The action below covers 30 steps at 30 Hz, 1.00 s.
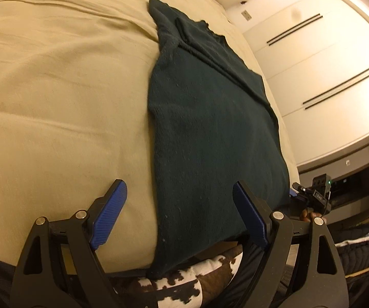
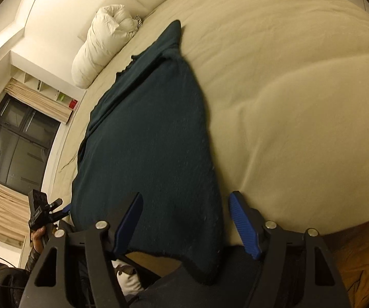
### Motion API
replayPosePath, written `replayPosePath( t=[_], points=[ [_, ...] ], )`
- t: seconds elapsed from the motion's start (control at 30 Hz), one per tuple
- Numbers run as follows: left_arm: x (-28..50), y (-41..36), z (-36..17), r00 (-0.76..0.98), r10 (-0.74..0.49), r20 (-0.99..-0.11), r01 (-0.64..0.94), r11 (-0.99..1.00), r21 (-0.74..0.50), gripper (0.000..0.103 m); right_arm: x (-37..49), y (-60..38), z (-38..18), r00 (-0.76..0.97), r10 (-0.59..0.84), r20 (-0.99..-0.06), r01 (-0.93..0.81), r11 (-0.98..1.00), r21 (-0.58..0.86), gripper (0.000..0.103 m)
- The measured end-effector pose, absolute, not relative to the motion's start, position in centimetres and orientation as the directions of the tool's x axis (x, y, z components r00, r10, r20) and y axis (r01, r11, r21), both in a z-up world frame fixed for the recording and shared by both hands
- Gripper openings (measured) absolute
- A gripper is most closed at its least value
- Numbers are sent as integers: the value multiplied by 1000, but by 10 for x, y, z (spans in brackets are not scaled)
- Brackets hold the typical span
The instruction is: Fold small clothes
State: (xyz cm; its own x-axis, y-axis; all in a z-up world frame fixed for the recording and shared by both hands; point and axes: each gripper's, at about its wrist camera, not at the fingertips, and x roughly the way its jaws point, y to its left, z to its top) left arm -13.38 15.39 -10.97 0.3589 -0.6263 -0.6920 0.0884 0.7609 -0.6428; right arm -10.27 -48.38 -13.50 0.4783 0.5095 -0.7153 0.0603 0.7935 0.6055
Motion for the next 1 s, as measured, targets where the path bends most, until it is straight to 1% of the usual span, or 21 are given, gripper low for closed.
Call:
replayPosePath(
  t=[0.17, 0.23, 0.3, 0.4, 0.43, 0.47, 0.57, 0.6, 0.63, 0.67, 0.77, 0.83, 0.87, 1.0],
  points=[
    [-140, 141, -114, 302, -640, -707, 107, 759, -642, 81, -109, -475, -142, 446, 549, -707, 49, 774, 631, 65],
    [-143, 137, -116, 288, -649, -704, 109, 753, -649, 80, -109, -471, -142, 438, 555, -707, 48, 771, 635, 61],
    [-144, 134, -119, 273, -660, -700, 104, 743, -661, 74, -111, -469, -144, 433, 564, -703, 48, 765, 642, 60],
    [-146, 132, -123, 258, -667, -698, 89, 736, -671, 51, -111, -464, -146, 420, 571, -705, 43, 764, 644, 56],
    [-144, 131, -124, 254, -665, -703, 83, 739, -669, 37, -111, -463, -145, 419, 569, -707, 40, 766, 641, 55],
    [-144, 131, -127, 247, -657, -713, 74, 746, -662, 31, -112, -462, -145, 419, 570, -707, 40, 766, 641, 54],
    [-143, 127, -129, 241, -658, -713, 73, 745, -663, 28, -113, -463, -146, 413, 568, -712, 38, 770, 637, 42],
    [-142, 126, -129, 238, -657, -715, 76, 747, -661, 28, -114, -463, -146, 410, 566, -715, 37, 773, 634, 36],
    [-142, 124, -130, 232, -657, -717, 78, 748, -660, 24, -115, -462, -146, 407, 564, -719, 35, 777, 629, 30],
    [-142, 122, -130, 228, -659, -717, 81, 747, -660, 21, -115, -462, -146, 405, 561, -722, 32, 781, 624, 29],
    [-142, 119, -131, 219, -666, -713, 83, 741, -666, 17, -118, -461, -144, 408, 560, -721, 26, 782, 623, 24],
    [-141, 118, -131, 218, -672, -707, 82, 735, -673, 14, -119, -458, -142, 409, 562, -719, 11, 784, 620, 16],
    [-141, 117, -131, 220, -673, -706, 84, 734, -673, 12, -120, -457, -140, 409, 563, -718, 1, 787, 617, 14],
    [-141, 115, -125, 241, -697, -675, 91, 709, -699, 9, -122, -444, -127, 421, 571, -705, -70, 795, 602, 10]
  ],
)
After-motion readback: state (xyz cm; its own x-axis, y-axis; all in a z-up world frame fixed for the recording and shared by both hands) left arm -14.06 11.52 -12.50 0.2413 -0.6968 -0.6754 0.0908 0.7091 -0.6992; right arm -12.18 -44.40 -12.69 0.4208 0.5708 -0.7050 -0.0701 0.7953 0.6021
